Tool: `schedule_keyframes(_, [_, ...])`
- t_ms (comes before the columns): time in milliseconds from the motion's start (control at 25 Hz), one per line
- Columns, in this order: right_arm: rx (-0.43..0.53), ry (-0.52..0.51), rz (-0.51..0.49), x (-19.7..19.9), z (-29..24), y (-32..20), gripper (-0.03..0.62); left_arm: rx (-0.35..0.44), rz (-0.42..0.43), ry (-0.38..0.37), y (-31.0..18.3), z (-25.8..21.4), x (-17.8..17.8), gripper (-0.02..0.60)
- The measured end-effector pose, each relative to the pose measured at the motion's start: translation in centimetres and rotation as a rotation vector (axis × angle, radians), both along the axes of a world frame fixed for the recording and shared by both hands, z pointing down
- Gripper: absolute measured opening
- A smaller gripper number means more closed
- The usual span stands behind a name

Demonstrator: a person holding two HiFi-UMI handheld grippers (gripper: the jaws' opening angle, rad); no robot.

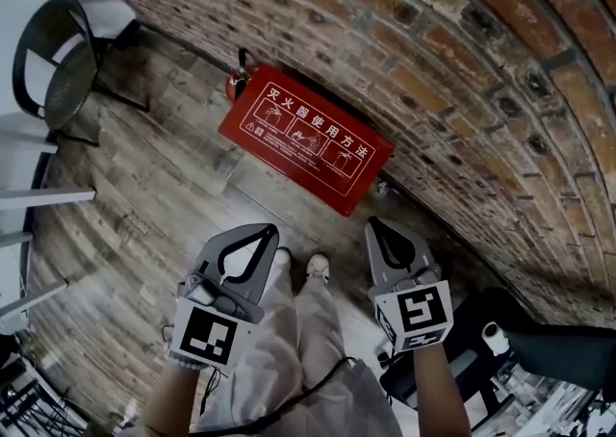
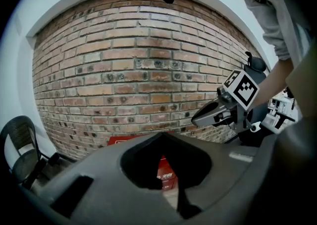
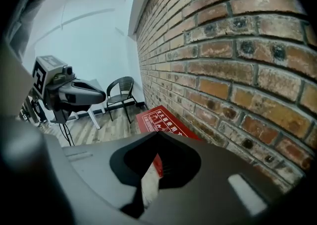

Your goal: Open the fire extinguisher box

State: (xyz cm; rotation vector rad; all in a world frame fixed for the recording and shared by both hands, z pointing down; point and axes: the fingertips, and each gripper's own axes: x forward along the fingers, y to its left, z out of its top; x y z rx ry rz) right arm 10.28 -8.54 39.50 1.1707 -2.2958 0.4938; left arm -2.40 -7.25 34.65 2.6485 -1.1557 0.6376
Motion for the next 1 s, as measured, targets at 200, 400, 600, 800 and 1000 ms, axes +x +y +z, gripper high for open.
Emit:
schedule_keyframes(200, [-0.042, -0.008, 0.024, 0.3, 3.3, -0.3, 0.006, -0.048, -0.041, 0.028, 0.0, 3.7, 0.0, 0.0])
schedule_keyframes(400, [-0.082, -0.059, 0.045, 0.7, 6.7, -0.5, 0.006, -0.087, -0.071, 0.015, 0.1, 7.9, -0.1, 0.0])
schedule_keyframes(600, [-0.111, -0.095, 0.046, 0.9, 9.7, -0.5, 0.048, -0.093, -0.08, 0.021, -0.1, 10.9, 0.3, 0.0])
schedule_keyframes(800, [-0.179, -0.163, 0.066, 1.0, 12.7, -0.5, 0.106, -0.08, -0.043, 0.004, -0.2, 13.5, 1.0, 0.0])
schedule_keyframes(1000, [-0.227, -0.203, 0.057, 1.0, 15.3, -0.4, 0.189, -0.102, -0.046, 0.003, 0.0, 16.1, 1.5, 0.0])
